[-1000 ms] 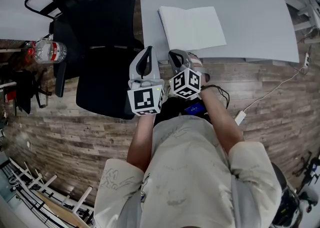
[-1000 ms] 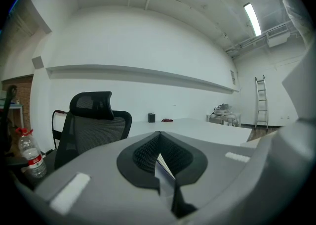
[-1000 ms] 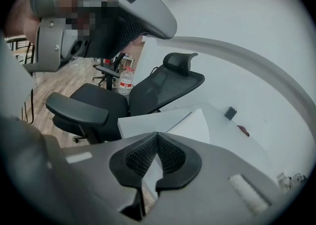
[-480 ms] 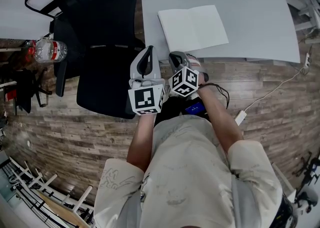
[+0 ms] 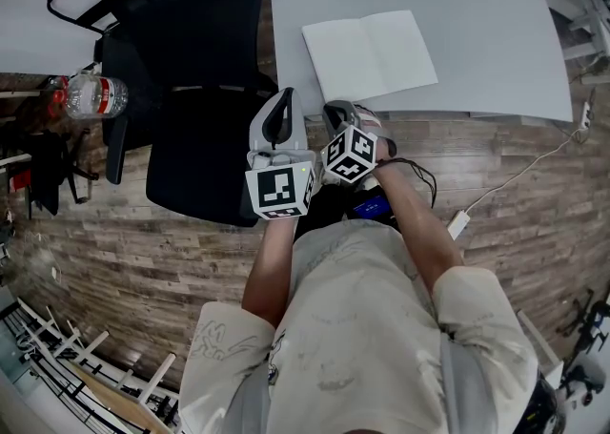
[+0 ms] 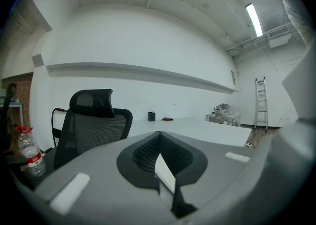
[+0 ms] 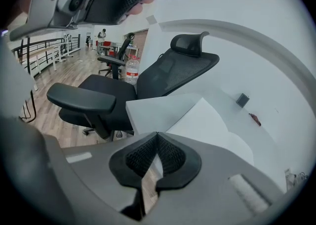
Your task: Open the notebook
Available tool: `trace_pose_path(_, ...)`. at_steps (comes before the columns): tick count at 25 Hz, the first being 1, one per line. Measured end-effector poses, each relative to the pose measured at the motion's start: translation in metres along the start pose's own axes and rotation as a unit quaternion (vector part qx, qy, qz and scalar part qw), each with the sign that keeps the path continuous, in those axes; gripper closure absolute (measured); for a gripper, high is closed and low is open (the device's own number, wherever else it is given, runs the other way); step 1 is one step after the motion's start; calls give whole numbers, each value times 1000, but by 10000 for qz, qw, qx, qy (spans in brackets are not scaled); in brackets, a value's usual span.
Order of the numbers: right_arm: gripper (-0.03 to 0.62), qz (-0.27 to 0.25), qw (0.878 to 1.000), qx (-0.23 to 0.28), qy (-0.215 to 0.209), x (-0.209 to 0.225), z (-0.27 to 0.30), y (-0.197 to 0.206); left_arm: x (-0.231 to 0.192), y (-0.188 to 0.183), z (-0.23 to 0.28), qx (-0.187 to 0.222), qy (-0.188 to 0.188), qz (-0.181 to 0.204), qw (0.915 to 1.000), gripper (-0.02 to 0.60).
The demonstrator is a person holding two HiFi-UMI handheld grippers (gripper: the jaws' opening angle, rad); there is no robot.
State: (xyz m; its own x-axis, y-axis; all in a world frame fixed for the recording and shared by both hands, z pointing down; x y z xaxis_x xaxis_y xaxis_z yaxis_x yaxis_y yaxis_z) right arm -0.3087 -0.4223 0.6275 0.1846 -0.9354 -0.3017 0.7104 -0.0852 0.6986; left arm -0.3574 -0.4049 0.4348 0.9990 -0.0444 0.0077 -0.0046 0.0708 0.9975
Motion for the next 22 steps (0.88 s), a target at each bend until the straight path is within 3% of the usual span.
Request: trace_pose_path(22,583,147,9994,-268,-146,11,8,28,22,6,19,1,12,-1,10000,566)
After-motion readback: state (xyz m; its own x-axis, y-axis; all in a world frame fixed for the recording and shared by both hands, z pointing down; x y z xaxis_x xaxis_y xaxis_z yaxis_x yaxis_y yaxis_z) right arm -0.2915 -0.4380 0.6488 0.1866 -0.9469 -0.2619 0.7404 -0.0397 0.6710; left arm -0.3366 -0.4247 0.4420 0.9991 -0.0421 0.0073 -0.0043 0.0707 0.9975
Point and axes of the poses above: the fingertips, and each gripper's own axes: z forward along the fingers, x to its right, y out of its underside, the point moved 2 cm from there along -z, backward along the fingers, and after that the axes turned 4 degrees about x, right-handed, at the moved point
